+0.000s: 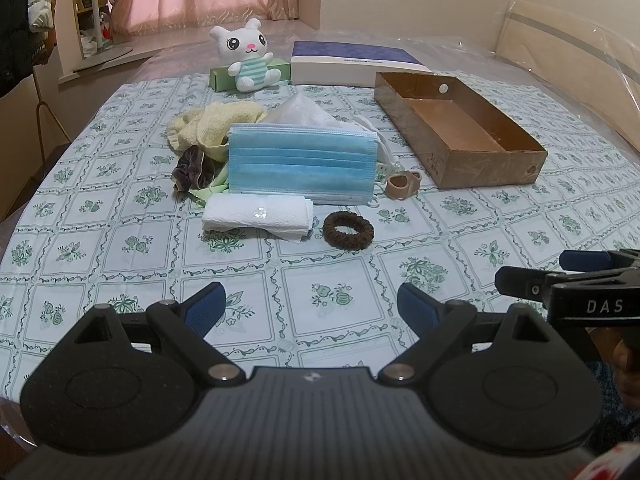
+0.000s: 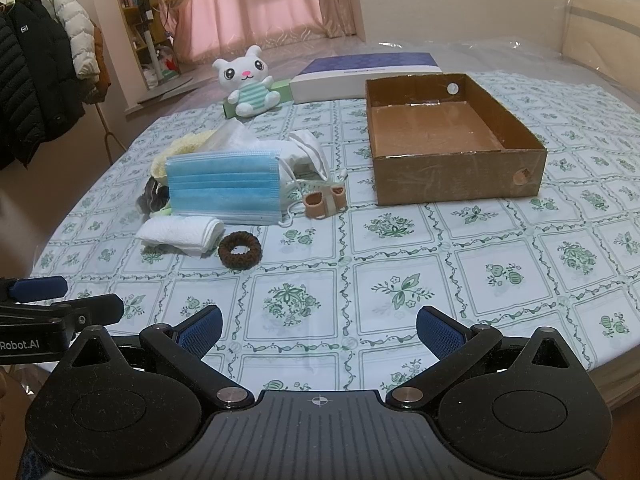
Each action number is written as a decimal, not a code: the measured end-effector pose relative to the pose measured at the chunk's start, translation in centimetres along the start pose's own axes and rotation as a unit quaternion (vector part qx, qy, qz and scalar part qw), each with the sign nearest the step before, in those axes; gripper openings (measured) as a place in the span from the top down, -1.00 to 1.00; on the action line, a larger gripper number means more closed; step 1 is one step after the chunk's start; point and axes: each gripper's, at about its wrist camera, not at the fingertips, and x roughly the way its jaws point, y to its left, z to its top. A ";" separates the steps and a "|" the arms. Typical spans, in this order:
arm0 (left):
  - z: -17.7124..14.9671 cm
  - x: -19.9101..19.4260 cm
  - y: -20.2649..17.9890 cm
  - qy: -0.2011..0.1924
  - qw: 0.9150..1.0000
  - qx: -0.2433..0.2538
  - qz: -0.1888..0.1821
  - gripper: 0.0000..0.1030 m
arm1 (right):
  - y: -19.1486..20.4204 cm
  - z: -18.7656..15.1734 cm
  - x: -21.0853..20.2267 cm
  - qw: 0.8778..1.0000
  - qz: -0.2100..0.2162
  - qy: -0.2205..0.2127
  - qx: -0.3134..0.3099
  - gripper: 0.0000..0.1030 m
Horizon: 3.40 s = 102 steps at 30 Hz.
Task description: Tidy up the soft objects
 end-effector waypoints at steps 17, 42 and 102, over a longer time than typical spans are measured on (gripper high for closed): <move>-0.3 0.5 0.3 0.001 1.000 -0.001 0.000 -0.78 | 0.0 0.1 0.1 1.000 0.001 0.000 0.000 -1.00; -0.3 2.3 2.0 0.012 1.000 -0.006 0.006 -0.78 | 0.6 0.7 1.9 0.999 0.028 -0.008 -0.016 -0.99; 3.0 14.4 7.7 -0.006 0.999 0.040 0.003 -0.59 | 1.1 4.5 14.9 0.996 0.059 -0.001 -0.072 0.62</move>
